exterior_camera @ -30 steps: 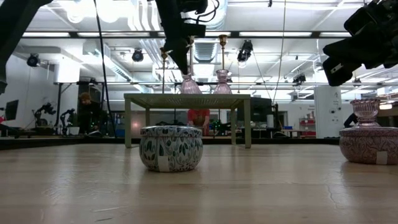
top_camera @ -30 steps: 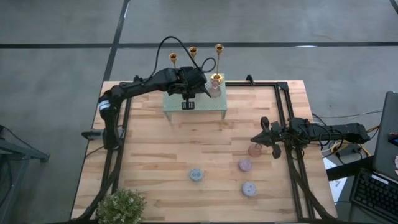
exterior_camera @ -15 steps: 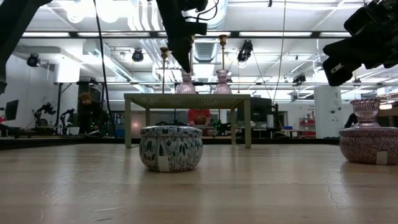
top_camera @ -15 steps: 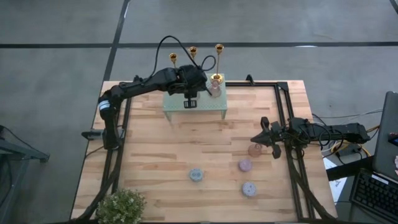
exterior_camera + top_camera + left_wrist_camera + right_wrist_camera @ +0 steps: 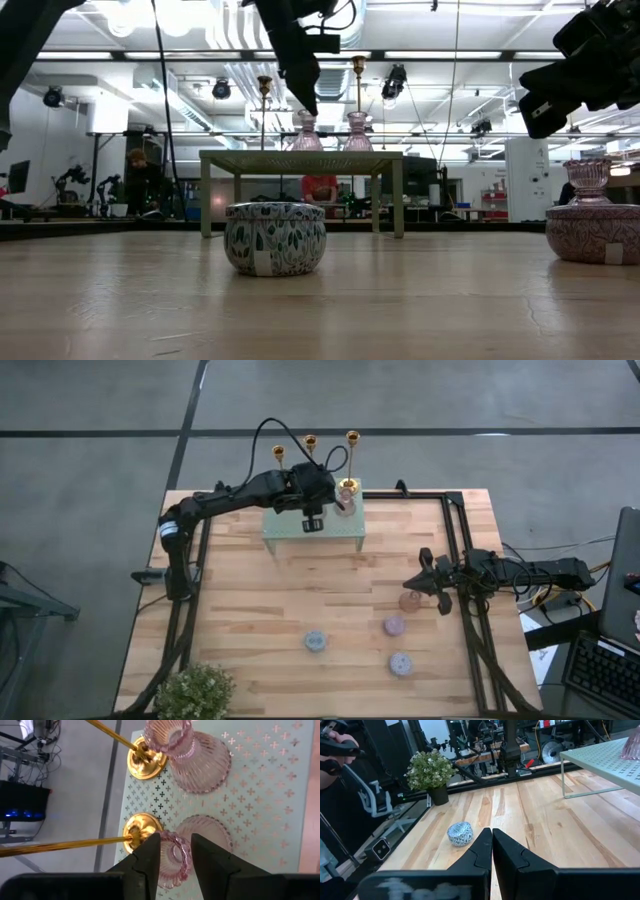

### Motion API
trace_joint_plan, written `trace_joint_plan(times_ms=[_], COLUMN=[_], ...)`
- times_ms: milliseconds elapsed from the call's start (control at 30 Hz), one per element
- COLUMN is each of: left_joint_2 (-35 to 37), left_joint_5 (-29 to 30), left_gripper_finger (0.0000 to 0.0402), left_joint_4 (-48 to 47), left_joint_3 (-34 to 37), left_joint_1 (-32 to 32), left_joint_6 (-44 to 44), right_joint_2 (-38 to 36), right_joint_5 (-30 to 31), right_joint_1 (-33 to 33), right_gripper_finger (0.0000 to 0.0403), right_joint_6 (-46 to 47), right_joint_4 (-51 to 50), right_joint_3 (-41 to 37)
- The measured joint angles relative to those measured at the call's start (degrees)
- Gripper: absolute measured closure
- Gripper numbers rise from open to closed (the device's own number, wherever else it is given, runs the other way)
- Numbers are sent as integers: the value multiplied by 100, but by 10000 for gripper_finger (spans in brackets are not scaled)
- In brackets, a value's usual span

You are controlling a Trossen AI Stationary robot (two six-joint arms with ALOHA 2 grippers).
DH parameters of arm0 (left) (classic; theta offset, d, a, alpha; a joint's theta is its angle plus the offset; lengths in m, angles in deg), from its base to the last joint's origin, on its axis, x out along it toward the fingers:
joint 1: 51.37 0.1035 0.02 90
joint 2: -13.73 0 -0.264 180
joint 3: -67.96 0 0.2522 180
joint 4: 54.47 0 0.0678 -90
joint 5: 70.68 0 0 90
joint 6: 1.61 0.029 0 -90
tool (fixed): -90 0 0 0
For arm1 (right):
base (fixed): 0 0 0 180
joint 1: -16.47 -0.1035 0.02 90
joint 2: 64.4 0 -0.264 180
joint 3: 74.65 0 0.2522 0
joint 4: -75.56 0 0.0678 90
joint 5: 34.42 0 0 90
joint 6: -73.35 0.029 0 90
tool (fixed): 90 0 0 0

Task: Pick & Place candle stick holders
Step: Put the left pink candle holder on the shelf aligned with the other pink candle holder, then put the pink candle holder on the shelf aligned with the other pink candle holders

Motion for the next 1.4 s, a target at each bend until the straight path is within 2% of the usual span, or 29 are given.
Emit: trace_joint_plan(times_ms=[200,533,633,833,967,1167,1400], left_joint_2=[18,129,172,393,614,1083,2032], left_joint_5=[276,267,-129,-1599,-1745,-1961,-2183], left_gripper_finger=[289,289,289,291,291,292,321], left_joint_4=[-24,-227,-372,-385,-327,86,1216], left_joint_3=[0,-251,-286,-231,-49,549,2182], left_joint_1=[-4,-75,-158,-433,-684,-975,-1174], left_joint_6=[10,-287,-451,-724,-766,-870,-1042], right_joint_2=[-2,1,0,-1,0,0,1], right_joint_5=[-1,-1,0,-1,1,0,1], right_joint_1=[0,4,4,3,2,2,2], right_gripper_finger=[394,394,394,394,394,394,394], right_joint_6=[-2,0,0,0,-2,0,-2], right_joint_4=[0,0,0,2,0,0,0], right_joint_3=[2,2,0,1,-1,1,1])
